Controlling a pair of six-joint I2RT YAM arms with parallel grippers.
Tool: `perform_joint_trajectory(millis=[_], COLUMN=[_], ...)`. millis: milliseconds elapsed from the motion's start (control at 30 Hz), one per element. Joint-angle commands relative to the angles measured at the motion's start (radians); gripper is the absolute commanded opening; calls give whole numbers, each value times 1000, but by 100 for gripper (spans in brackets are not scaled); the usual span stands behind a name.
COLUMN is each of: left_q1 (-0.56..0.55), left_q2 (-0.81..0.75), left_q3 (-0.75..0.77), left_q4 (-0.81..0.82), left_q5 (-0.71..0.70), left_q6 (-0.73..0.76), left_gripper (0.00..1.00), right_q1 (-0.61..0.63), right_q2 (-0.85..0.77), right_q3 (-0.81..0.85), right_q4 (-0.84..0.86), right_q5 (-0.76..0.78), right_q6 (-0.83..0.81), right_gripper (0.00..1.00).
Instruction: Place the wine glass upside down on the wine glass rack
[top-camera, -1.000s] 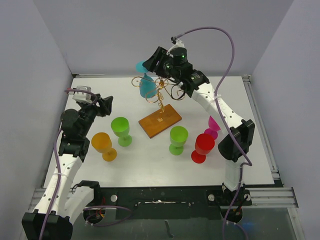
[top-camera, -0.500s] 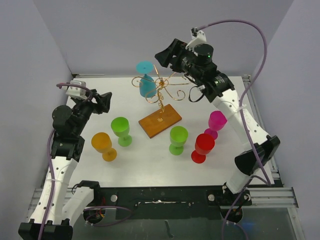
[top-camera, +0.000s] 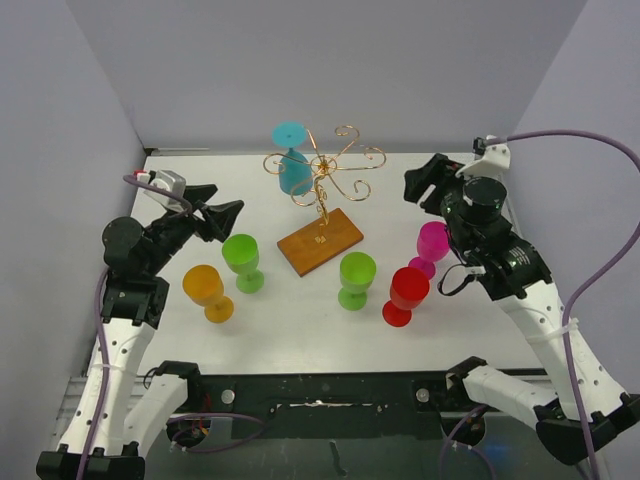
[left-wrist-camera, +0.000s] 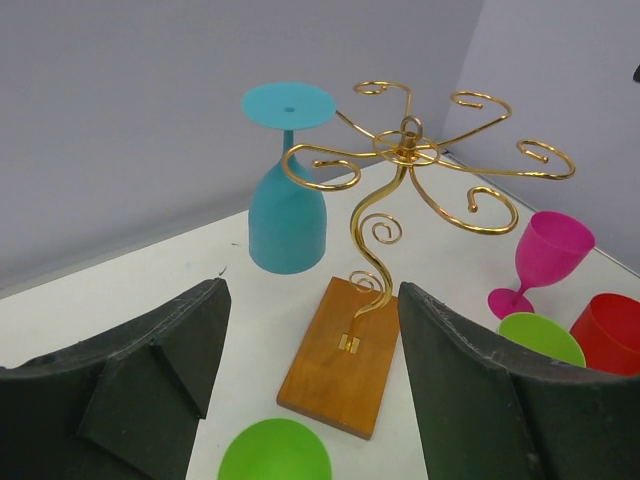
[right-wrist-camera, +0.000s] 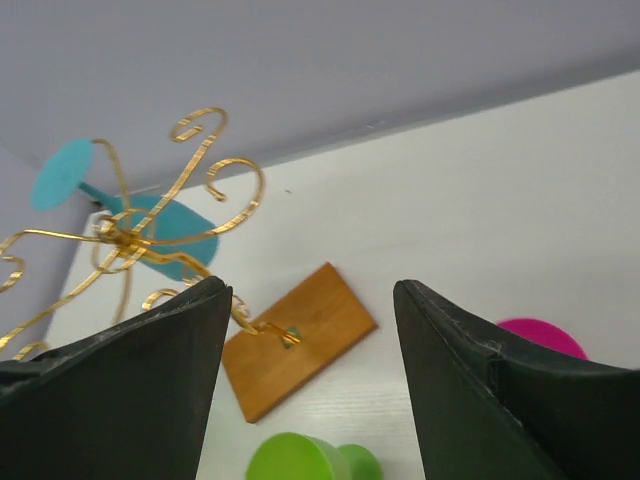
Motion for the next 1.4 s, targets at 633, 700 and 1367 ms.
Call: perform_joint_trajectory(millis=[633,700,1367], left_q1=[-4,-3,-5], left_q2=[-9,-10,-16], left_q3=[-89,-92,-73], left_q4=[160,161,253], left_q5=[3,3,144], left_q6=[-32,-32,-131], left_gripper=[67,67,67], right_q1=[-366,-365,-373], right_q2=[79,91,45], right_q3=[-276,-283,-283], right_q4=[-263,-258,-169], right_q5=[-72,-71,-15], right_q6=[-58,-57,-57], right_gripper=[36,34,0])
